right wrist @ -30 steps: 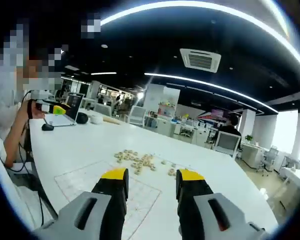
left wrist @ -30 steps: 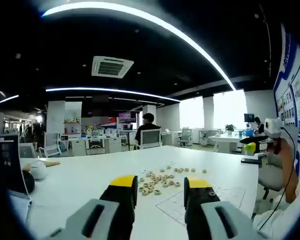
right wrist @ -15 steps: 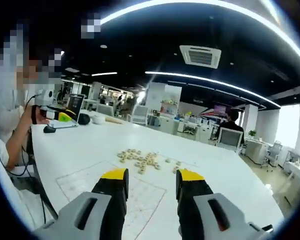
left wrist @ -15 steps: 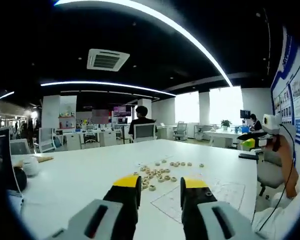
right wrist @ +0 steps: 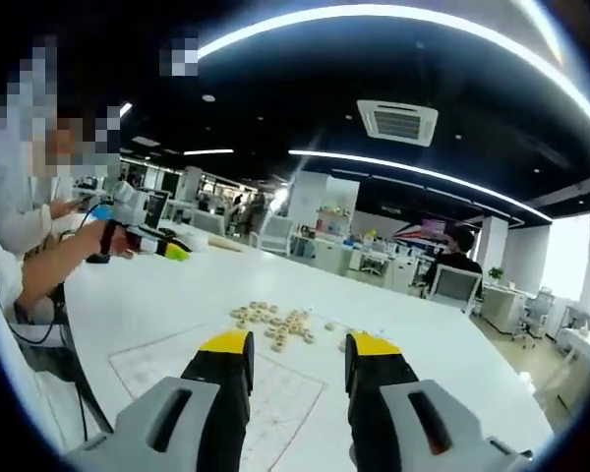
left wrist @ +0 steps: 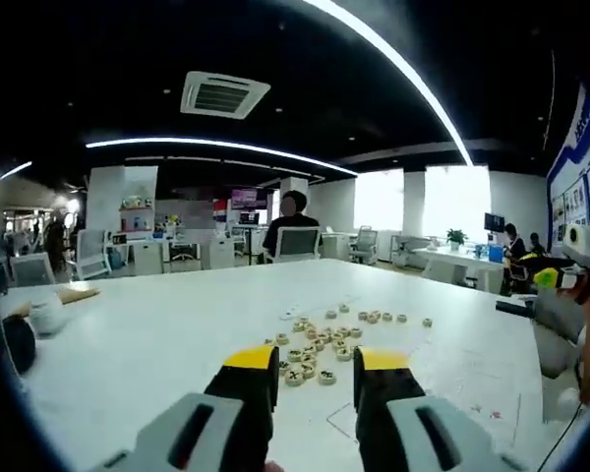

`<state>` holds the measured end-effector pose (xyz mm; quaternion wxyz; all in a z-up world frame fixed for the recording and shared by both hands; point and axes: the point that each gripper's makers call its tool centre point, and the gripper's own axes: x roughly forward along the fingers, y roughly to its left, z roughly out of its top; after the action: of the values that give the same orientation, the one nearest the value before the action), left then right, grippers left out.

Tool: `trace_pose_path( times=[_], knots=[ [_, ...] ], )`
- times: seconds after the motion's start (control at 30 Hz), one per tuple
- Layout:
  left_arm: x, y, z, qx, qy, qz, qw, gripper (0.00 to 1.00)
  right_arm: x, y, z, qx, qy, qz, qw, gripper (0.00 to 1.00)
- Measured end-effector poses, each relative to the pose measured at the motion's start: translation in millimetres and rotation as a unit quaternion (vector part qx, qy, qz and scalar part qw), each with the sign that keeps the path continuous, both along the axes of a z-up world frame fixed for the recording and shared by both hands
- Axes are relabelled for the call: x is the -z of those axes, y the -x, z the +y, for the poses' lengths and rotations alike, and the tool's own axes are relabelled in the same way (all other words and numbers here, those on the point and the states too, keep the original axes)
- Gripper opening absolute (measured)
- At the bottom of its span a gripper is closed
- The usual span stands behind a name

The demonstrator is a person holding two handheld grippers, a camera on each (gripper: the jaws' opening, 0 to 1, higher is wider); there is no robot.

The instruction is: Pick up the chess pieces one by one and place each piece onto its starting position on the chessboard, setting the pieces on their correct points until all the chess pieces are arranged in the starting layout

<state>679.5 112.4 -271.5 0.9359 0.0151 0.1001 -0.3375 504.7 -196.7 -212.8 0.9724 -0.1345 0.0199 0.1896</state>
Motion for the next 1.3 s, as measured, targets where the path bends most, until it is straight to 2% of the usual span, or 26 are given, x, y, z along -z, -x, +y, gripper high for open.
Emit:
trace_pose_path(
  times=[0.33,0.47,0.53,0.63,0.73,0.8,1.0,1.1,1.2,1.3],
  knots=[
    [59.6,-57.4,-21,0.008,-0.043,0.036,0.9984,0.31,1.1,0,-6,0.005,0.001,0.000,1.0000,0.38],
    [81.1,-82.7,-24,-0.011,-0.056,0.057,0.9968,0.28,3.7,-2,-9,0.007,0.001,0.004,1.0000,0.38],
    [90.2,-101.9,-22,-0.032,-0.076,0.057,0.9950,0.26,4.7,-3,-9,0.008,0.000,0.005,1.0000,0.38],
    [101.7,-117.9,-25,-0.038,-0.107,0.059,0.9918,0.26,6.6,-3,-9,0.007,0.000,0.008,0.9999,0.38],
    [113.3,-123.2,-35,-0.028,-0.127,0.068,0.9891,0.28,7.6,-4,-9,0.006,0.001,0.009,0.9999,0.38],
    [117.6,-124.6,-42,-0.021,-0.141,0.065,0.9877,0.29,7.4,-5,-11,0.007,0.001,0.009,0.9999,0.38],
    [118.5,-129.8,-58,-0.014,-0.122,0.072,0.9898,0.28,9.3,-6,-14,0.008,0.001,0.011,0.9999,0.38],
    [122.2,-127.4,-66,-0.010,-0.087,0.105,0.9906,0.29,10.1,-6,-14,0.007,0.003,0.011,0.9999,0.38],
    [126.6,-131.2,-67,-0.021,-0.057,0.142,0.9881,0.30,9.5,-5,-14,0.008,0.004,0.010,0.9999,0.38],
    [128.5,-136.3,-67,-0.034,-0.049,0.160,0.9854,0.29,10.3,-5,-16,0.010,0.007,0.011,0.9999,0.38]
  ],
)
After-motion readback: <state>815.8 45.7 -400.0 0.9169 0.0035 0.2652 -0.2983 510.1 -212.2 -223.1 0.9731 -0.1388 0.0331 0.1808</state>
